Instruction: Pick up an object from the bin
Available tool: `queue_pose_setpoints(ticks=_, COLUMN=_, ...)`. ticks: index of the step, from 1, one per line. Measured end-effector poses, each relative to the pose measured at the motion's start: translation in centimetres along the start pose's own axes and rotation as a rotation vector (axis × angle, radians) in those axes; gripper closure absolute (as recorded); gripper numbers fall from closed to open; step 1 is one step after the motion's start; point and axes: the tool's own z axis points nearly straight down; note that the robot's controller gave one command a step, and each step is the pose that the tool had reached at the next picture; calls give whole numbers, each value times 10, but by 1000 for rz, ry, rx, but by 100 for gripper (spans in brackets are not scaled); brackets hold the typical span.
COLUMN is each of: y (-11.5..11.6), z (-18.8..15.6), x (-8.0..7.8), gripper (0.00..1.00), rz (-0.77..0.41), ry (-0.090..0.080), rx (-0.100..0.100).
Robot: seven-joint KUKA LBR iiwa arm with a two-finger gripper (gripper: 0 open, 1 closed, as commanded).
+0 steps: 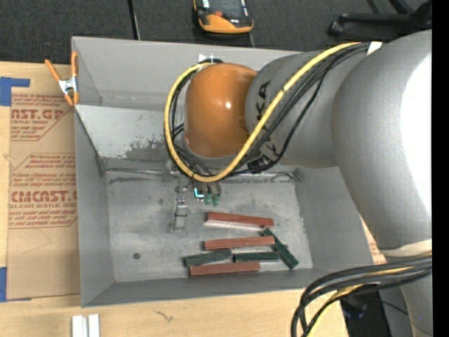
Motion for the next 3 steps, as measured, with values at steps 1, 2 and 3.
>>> queue_pose_setpoints(ticks=1, y=-1, z=-4, x=-2, gripper=0, rz=1, ry=-8, rx=-1)
queue_pose_setpoints(ticks=2, y=-74, z=24, x=33, gripper=0, rz=69, ry=-8, rx=-1)
queue_pose_setpoints(ticks=3, y=-96, z=32, x=46, gripper=0, rz=54, ry=-6, rx=2)
